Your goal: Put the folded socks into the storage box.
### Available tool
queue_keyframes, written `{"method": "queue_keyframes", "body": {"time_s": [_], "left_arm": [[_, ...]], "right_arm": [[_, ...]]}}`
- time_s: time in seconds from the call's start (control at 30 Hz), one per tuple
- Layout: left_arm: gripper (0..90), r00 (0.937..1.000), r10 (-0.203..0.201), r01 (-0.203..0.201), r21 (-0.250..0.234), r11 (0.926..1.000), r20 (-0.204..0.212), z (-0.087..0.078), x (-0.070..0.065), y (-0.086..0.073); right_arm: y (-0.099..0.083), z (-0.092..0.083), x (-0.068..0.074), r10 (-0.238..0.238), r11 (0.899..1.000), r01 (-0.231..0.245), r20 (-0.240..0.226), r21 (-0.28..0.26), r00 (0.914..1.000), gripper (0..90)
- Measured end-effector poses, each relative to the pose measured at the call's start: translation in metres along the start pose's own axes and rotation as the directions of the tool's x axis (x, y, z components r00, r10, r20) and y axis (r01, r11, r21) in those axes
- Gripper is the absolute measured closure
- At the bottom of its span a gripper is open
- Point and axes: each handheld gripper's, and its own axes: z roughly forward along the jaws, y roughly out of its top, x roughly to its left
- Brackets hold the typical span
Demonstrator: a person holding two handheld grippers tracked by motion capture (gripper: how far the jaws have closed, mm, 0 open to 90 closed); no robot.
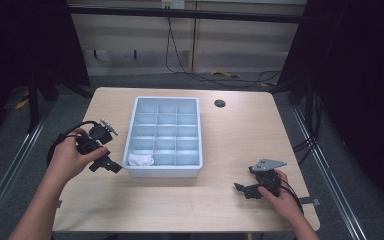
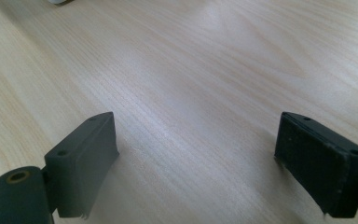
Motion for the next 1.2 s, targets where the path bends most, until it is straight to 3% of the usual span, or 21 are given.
{"method": "queue_keyframes", "body": {"time_s": [0.83,1.2], "left_arm": [[22.5,0.9971,-0.070,0.071,-0.022,0.9973,0.029,0.030,0.020,-0.047],[22.6,0.9959,-0.083,0.084,-0.041,0.9956,0.037,0.039,0.023,-0.059]], "right_arm": [[0.000,0.000,0.000,-0.001,1.000,0.001,0.000,0.000,1.0000,12.0],[0.000,0.000,0.000,-0.002,1.000,0.002,-0.001,0.000,1.0000,12.0]]}}
